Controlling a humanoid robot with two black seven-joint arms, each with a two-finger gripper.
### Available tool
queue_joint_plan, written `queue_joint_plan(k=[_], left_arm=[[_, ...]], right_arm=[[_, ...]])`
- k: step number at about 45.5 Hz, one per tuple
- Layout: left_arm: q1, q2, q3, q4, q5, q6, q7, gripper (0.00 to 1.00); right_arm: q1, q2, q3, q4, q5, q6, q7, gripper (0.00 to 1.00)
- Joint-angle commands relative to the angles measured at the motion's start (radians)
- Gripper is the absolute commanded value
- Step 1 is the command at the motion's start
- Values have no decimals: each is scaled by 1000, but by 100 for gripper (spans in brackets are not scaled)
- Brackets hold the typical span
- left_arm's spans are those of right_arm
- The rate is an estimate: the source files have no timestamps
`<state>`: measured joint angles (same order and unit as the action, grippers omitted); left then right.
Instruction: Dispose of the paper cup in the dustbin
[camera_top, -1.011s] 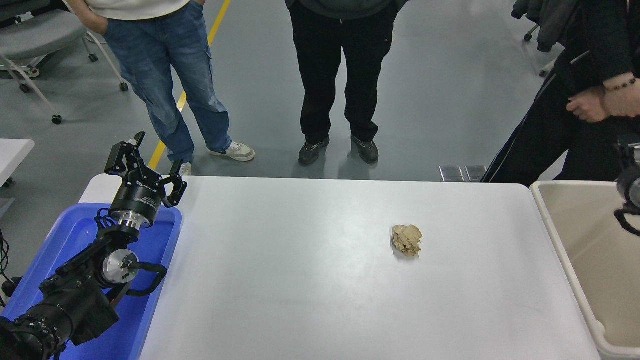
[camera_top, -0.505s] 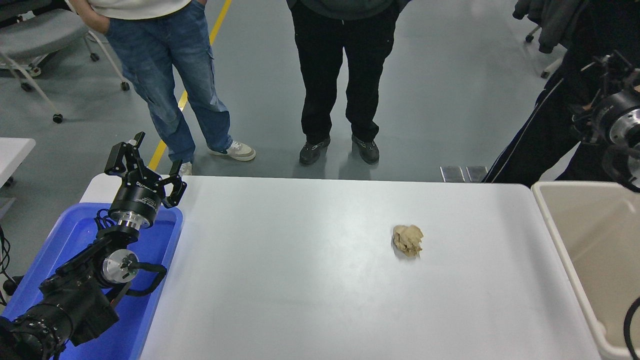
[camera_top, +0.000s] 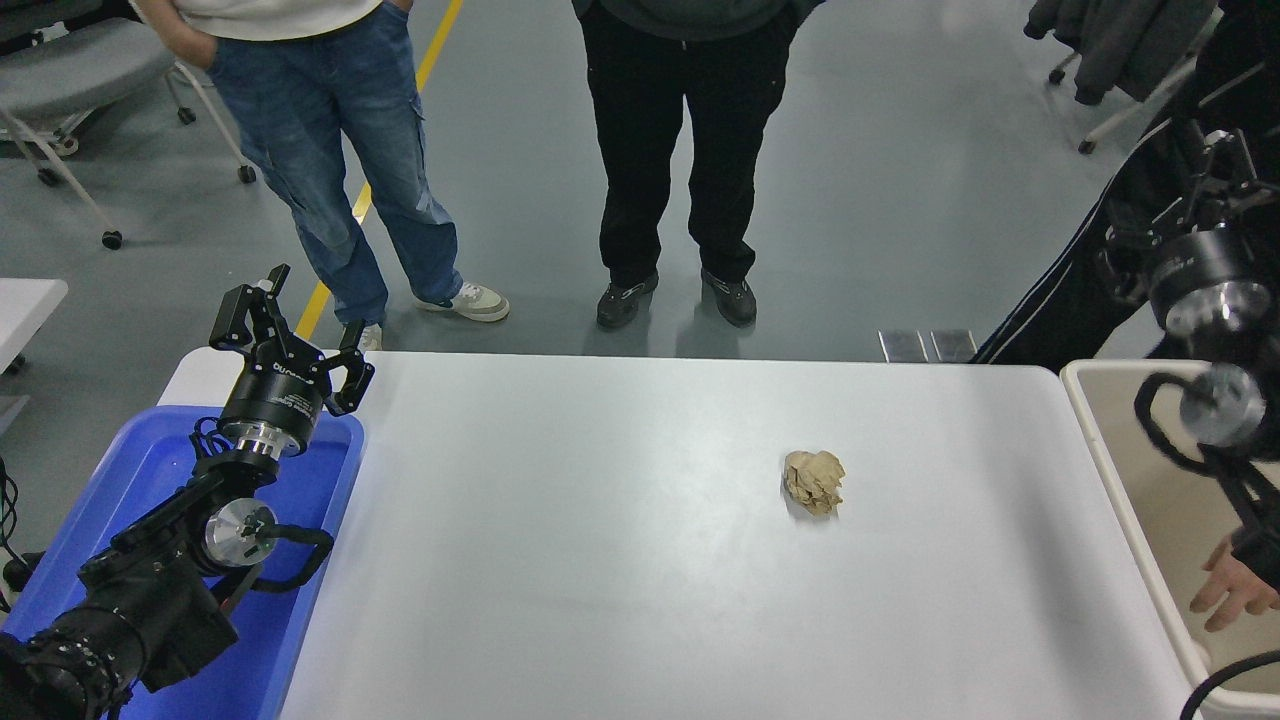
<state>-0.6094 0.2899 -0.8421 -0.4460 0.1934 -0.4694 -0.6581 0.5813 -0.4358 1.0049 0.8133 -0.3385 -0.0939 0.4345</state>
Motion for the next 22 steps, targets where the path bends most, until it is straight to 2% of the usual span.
queue_joint_plan(k=[1,22], left_arm=[[0,0,0,0,0,0,0,100],[-1,0,0,0,0,0,0,100]], right_arm=[[-97,84,12,6,6,3,36,99],[-101,105,11,4,13,3,35,99]])
